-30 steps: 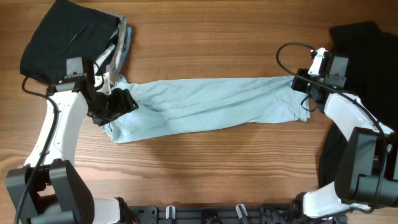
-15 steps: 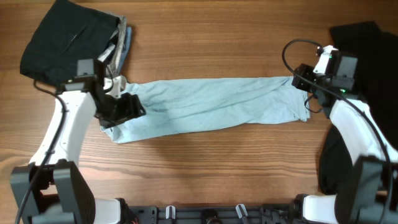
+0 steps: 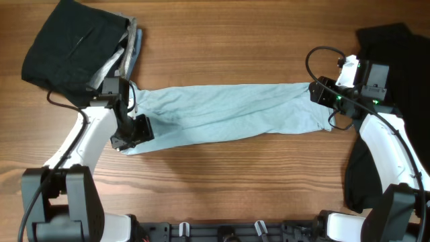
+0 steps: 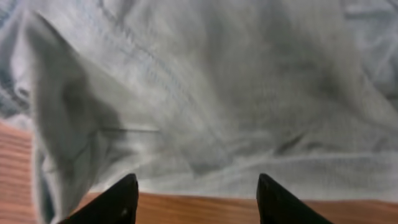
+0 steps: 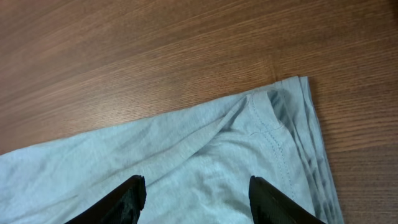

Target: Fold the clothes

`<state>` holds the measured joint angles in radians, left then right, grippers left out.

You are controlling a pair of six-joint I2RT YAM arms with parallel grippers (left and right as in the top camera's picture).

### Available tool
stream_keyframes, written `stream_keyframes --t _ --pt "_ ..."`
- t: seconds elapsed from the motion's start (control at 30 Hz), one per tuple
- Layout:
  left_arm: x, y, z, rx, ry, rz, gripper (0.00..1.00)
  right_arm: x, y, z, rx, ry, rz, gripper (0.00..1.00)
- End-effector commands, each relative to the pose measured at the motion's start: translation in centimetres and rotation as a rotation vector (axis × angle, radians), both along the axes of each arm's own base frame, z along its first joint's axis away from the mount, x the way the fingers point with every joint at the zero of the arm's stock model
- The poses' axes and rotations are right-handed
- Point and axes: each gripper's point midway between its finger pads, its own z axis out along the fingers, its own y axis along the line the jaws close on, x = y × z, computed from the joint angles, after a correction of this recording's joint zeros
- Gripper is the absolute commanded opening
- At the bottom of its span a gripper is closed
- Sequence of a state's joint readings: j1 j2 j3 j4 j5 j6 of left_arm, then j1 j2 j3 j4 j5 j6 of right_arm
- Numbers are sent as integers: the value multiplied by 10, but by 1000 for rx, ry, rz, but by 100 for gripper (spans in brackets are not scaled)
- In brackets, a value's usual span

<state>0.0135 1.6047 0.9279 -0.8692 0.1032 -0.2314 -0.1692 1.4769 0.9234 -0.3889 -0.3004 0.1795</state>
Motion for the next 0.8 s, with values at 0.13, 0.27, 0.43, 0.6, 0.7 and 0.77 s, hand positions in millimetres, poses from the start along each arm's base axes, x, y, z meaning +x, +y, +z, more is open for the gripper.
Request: stream_keyframes --t 0.13,0.27,0.43,0.6,0.7,0.77 --pt "4 -7 -17 -51 -12 49 33 -1 3 1 22 -1 6 58" --pt "6 -7 -17 -51 -23 48 18 -2 3 0 23 6 5 59" --pt "0 -13 -17 -84 2 48 41 -3 3 -1 23 11 6 59" --pt "-10 -13 -30 -85 16 75 21 -3 3 -1 23 12 5 59" --pt "-9 -13 -31 -85 8 75 4 -4 3 -1 24 13 5 59" --pt "-8 -13 -30 -85 3 75 4 -4 3 -1 24 13 6 59"
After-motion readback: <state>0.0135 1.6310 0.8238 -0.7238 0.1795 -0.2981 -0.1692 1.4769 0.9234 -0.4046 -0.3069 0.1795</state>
